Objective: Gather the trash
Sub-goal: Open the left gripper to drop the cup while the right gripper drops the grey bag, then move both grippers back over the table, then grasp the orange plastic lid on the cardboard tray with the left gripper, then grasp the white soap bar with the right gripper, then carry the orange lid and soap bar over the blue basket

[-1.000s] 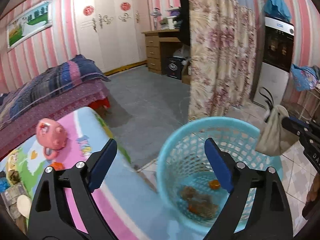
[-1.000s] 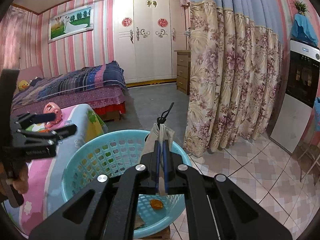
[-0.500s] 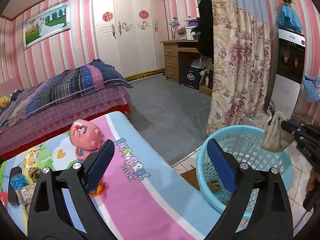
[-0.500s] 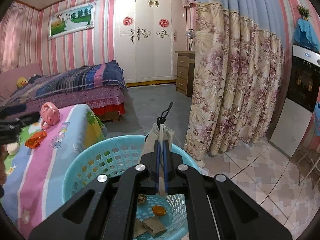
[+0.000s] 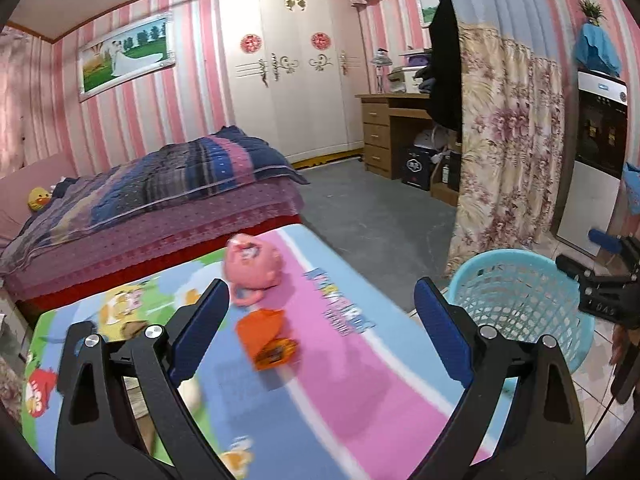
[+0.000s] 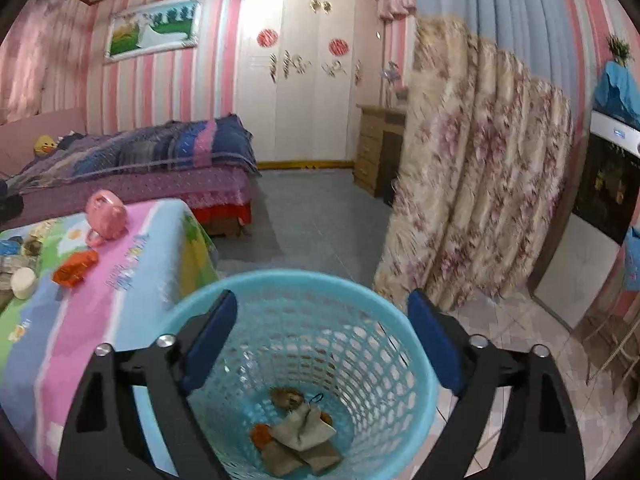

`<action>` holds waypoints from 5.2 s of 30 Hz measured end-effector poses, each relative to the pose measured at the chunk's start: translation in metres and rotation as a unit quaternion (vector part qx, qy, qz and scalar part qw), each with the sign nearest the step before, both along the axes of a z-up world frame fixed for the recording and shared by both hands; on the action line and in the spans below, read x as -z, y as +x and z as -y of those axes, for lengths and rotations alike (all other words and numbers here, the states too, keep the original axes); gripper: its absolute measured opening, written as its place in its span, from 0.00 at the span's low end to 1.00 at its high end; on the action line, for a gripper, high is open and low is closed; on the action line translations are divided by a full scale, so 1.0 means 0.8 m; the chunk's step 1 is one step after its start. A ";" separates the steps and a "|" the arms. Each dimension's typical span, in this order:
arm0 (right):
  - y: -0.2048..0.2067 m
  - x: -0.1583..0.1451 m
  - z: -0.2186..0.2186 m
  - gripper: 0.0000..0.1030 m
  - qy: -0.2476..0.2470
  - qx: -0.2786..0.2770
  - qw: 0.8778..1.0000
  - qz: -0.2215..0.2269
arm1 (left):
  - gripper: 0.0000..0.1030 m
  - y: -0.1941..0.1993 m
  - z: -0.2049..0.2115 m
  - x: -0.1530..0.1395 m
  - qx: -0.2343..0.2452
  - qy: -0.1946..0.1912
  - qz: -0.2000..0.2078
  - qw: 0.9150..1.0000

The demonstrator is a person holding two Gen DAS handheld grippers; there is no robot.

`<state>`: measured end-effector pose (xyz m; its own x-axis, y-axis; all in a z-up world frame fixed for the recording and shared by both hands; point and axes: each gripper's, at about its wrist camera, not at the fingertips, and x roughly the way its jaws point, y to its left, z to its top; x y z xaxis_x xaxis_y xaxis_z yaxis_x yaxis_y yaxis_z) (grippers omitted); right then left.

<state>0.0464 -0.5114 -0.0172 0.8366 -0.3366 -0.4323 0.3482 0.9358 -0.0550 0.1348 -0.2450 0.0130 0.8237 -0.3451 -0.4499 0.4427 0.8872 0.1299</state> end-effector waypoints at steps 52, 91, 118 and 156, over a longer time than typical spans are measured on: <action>0.148 0.052 -0.261 0.88 0.051 -0.141 0.987 -0.062 | 0.77 0.074 -0.332 0.147 -0.175 -0.009 -0.193 0.965; 0.148 0.048 -0.276 0.88 0.059 -0.157 0.984 -0.058 | 0.44 0.062 -0.288 0.158 -0.118 -0.007 -0.222 0.968; 0.216 0.082 -0.429 0.88 0.055 -0.261 0.958 -0.108 | 0.38 0.084 -0.396 0.053 -0.270 -0.039 -0.082 0.958; 0.091 -0.031 -0.262 0.59 0.025 -0.147 0.989 -0.008 | 0.38 0.064 -0.264 0.013 -0.193 -0.058 -0.053 0.978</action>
